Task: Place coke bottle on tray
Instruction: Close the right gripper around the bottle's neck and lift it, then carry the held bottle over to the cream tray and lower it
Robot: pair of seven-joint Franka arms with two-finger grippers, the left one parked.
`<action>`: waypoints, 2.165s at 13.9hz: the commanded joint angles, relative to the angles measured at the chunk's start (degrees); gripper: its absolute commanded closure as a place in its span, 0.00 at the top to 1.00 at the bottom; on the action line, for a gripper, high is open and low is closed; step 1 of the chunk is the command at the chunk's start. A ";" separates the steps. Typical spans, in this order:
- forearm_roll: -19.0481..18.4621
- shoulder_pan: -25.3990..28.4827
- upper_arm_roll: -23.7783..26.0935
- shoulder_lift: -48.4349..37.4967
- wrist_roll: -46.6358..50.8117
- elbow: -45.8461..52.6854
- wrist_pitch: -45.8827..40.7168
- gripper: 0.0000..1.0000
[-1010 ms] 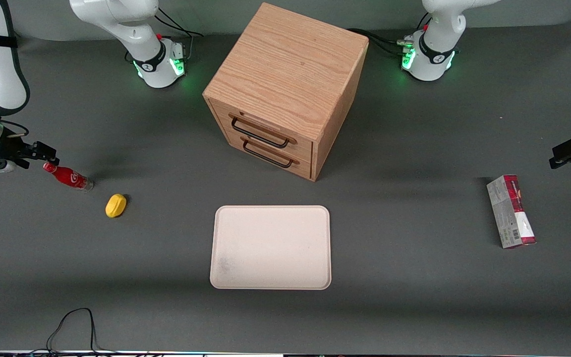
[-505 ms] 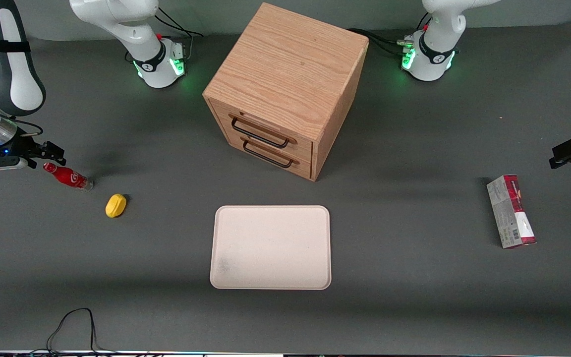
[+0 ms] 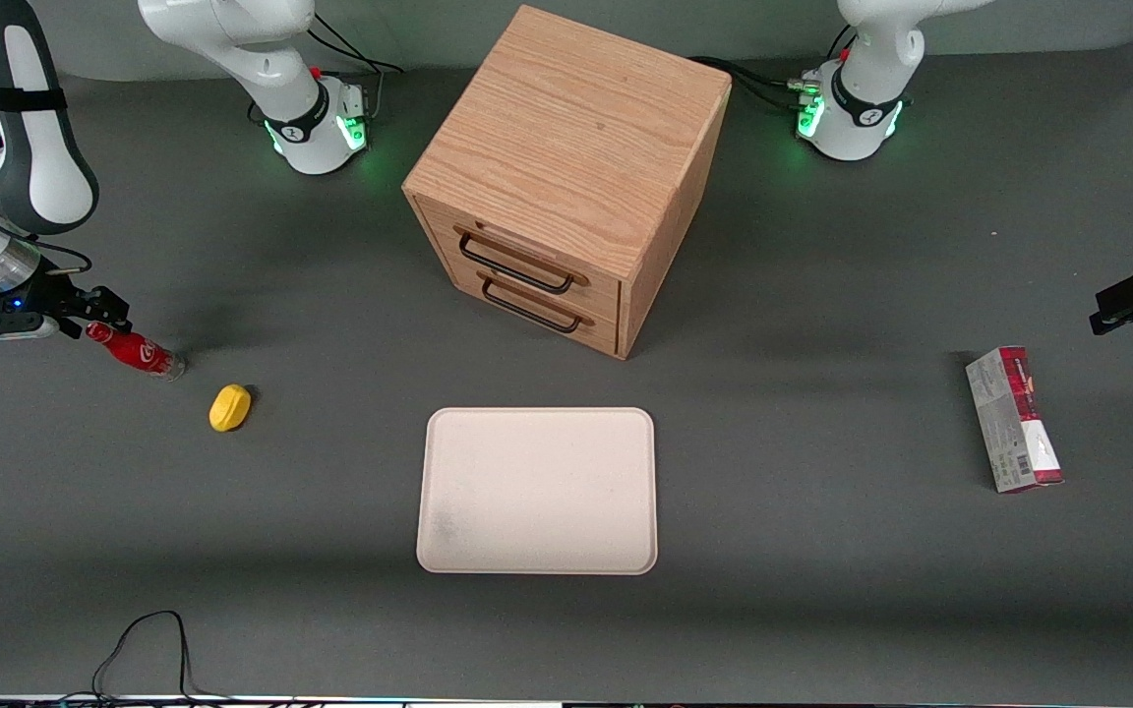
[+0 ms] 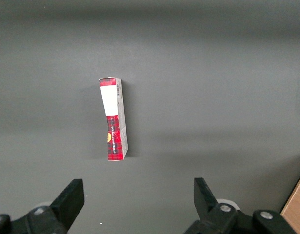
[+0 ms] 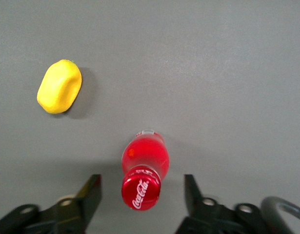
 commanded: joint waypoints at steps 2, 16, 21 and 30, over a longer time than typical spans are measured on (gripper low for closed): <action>4.50 0.17 0.38 0.74 -1.90 0.15 0.78 0.00; 4.32 0.34 11.35 1.35 15.83 26.13 -25.83 0.00; 2.40 0.26 21.54 6.09 30.85 46.60 -42.52 0.00; -4.90 0.34 43.95 24.10 51.33 70.88 -49.42 0.00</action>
